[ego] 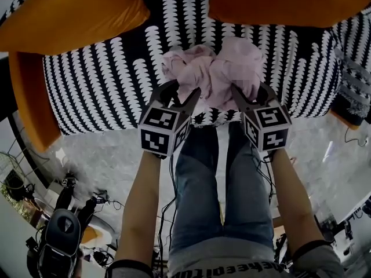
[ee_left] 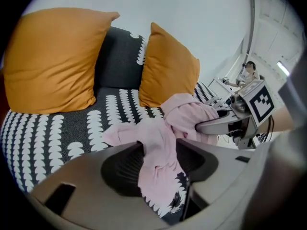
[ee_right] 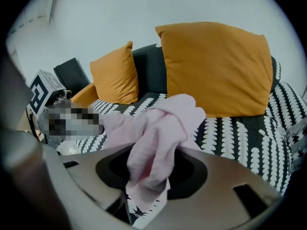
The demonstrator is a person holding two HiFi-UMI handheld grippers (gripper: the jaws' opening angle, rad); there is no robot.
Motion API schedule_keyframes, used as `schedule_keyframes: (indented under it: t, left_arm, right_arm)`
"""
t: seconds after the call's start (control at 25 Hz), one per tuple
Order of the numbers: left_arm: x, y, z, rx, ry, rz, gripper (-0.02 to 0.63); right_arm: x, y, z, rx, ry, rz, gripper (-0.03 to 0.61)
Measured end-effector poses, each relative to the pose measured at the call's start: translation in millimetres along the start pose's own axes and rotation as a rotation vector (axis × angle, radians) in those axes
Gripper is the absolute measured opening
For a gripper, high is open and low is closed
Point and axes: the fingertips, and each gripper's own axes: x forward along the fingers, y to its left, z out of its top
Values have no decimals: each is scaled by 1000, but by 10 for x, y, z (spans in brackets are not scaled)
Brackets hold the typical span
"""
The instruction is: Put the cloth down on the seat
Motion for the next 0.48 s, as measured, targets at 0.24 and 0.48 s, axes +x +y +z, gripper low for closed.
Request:
schedule_keyframes:
  t: [0.24,0.48]
  left_arm:
    - [-37,-45,61,39,-6,8,212]
    - [-282,-179,366,46,-37,37,172]
  right_arm:
    - [-129,-61,144,12,-48,-8,189]
    - [-488,-24,423,-1,-73,12,156]
